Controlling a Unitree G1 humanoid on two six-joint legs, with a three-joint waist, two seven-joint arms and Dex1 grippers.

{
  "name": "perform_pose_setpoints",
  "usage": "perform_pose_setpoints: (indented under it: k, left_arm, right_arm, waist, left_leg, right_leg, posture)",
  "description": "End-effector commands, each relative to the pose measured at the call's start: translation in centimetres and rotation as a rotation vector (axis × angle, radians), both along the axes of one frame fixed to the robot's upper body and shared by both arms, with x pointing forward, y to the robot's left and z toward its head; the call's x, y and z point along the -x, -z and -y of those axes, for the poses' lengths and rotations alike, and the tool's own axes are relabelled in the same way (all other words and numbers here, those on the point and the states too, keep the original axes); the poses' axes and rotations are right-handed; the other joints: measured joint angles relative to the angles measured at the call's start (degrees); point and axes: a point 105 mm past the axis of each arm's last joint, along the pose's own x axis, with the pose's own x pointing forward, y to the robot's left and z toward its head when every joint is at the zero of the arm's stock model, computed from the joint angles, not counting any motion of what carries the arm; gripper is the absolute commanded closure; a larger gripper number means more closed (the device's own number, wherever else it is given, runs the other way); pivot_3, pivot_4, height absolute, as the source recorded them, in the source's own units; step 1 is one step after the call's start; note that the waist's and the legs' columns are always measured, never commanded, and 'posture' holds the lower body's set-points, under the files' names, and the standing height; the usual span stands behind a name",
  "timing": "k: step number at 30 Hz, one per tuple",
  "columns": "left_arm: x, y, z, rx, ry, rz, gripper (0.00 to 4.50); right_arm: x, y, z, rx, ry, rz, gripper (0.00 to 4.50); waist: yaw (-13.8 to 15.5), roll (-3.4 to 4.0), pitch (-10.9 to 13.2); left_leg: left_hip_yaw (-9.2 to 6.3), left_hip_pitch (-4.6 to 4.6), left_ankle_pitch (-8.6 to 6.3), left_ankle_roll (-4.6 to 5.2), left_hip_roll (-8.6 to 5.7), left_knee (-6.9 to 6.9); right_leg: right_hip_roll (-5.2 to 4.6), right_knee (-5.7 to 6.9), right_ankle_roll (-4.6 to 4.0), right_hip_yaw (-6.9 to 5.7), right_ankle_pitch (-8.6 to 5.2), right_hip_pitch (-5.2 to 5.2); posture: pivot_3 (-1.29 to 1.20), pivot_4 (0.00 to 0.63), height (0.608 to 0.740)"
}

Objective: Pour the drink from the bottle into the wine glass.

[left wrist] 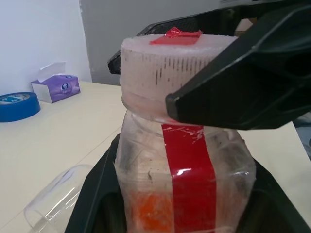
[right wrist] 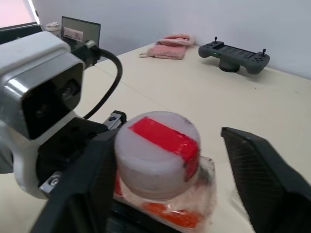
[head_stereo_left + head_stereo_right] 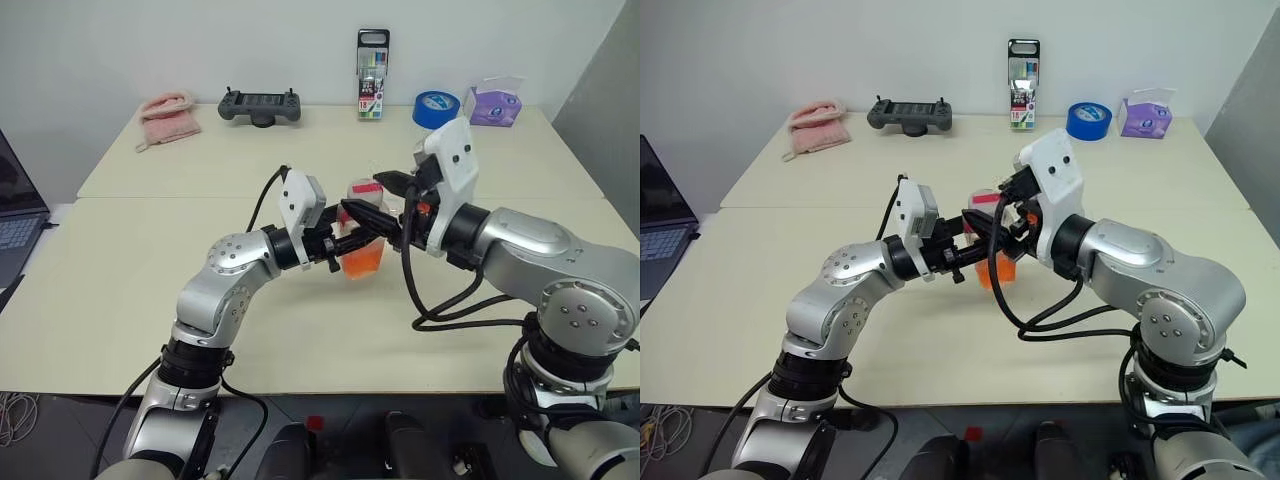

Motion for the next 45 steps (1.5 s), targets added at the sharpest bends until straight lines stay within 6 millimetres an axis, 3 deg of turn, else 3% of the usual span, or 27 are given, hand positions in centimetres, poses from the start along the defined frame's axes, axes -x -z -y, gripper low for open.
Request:
perform_pose_setpoints:
  k: [1, 2, 9, 16, 22, 26, 32, 33, 39, 45]
  left_arm:
    - [0.2, -1.2, -0.3, 0.018, 0.002, 0.056, 2.7]
    - [0.2, -1.2, -0.3, 0.017, 0.002, 0.055, 2.7]
    - [0.2, -1.0, -0.2, 0.012, 0.006, 0.051, 2.7]
    - [0.3, -1.1, 0.2, 0.011, 0.013, 0.051, 2.7]
    - [0.5, -1.3, 0.2, 0.015, 0.009, 0.061, 2.7]
    - [0.7, -1.4, 0.3, 0.022, 0.002, 0.066, 2.7]
    - [0.8, -1.4, 0.2, 0.026, -0.009, 0.067, 2.71]
    - [0.8, -1.4, 0.2, 0.026, -0.009, 0.068, 2.71]
    - [0.7, -1.4, 0.3, 0.026, -0.006, 0.069, 2.71]
    - [0.5, -1.3, 0.4, 0.025, 0.0, 0.068, 2.71]
  right_arm:
    - [-0.4, -2.2, 1.4, -0.035, 0.098, 0.098, 2.33]
    - [-0.4, -2.3, 1.5, -0.035, 0.102, 0.103, 2.6]
    - [-1.5, -2.4, 2.3, 0.018, 0.082, 0.102, 2.59]
    - [-2.4, -2.8, 2.1, 0.025, -0.254, 0.077, 2.59]
    - [0.6, -1.6, 1.9, 0.185, -0.835, 0.048, 2.59]
    - [-1.6, -0.6, 2.0, 0.298, -0.856, 0.031, 2.59]
    - [-2.2, -1.3, 1.8, 0.283, -0.906, 0.036, 2.59]
    - [-2.1, -1.4, 1.9, 0.273, -0.914, 0.035, 1.89]
    - [-1.7, -2.1, 2.4, 0.242, -0.915, 0.042, 0.0]
    - [-2.9, -3.3, 2.9, 0.18, -0.703, 0.113, 0.0]
  waist:
    - [-0.01, 0.0, 0.0]
    - [-0.01, 0.0, 0.0]
    - [-0.02, 0.0, 0.0]
    - [-0.05, 0.0, 0.0]
    - [-0.06, -0.01, 0.03]
    - [-0.43, 0.0, 0.04]
    - [-0.2, 0.01, 0.05]
    - [-0.13, 0.01, 0.05]
    - [0.02, 0.01, 0.05]
    - [0.04, 0.01, 0.05]
  left_leg:
    - [0.0, 0.0, 0.0, 0.0, 0.0, 0.0]
    - [0.0, 0.0, 0.0, 0.0, 0.0, 0.0]
    - [0.02, 0.0, 0.0, 0.0, -0.01, 0.0]
    - [0.26, 0.0, 0.0, 0.01, -0.04, -0.01]
    - [0.43, 0.0, -0.01, 0.02, -0.02, -0.01]
    - [0.58, 0.1, -0.01, 0.02, 0.01, -0.01]
    - [0.44, 0.07, -0.01, 0.0, 0.08, 0.01]
    - [0.42, 0.07, -0.01, 0.0, 0.08, 0.0]
    - [0.07, 0.0, -0.01, 0.0, 0.06, 0.0]
    - [-0.01, -0.01, -0.01, 0.0, 0.03, 0.0]
  right_leg:
    - [0.0, 0.0, 0.0, 0.0, 0.0, 0.0]
    - [0.0, 0.0, 0.0, 0.0, 0.0, 0.0]
    - [0.0, -0.02, 0.0, 0.0, 0.0, 0.0]
    - [0.04, -0.07, 0.01, -0.01, 0.0, 0.02]
    - [0.08, -0.12, 0.01, 0.01, -0.01, 0.03]
    - [0.08, -0.1, 0.01, 0.08, 0.0, 0.02]
    - [0.11, -0.06, -0.01, 0.07, 0.0, 0.0]
    - [0.04, -0.05, -0.01, 0.07, 0.01, 0.0]
    - [-0.12, -0.1, 0.03, 0.06, 0.02, 0.0]
    - [-0.11, -0.08, 0.03, -0.01, 0.02, 0.0]
  posture:
    - [0.0, 0.15, 0.74]
    - [0.0, 0.15, 0.74]
    - [0.0, 0.15, 0.74]
    - [0.0, 0.15, 0.74]
    - [0.0, 0.15, 0.74]
    - [0.0, 0.15, 0.74]
    - [0.0, 0.15, 0.74]
    - [0.0, 0.15, 0.74]
    - [0.0, 0.15, 0.74]
    - [0.0, 0.15, 0.74]
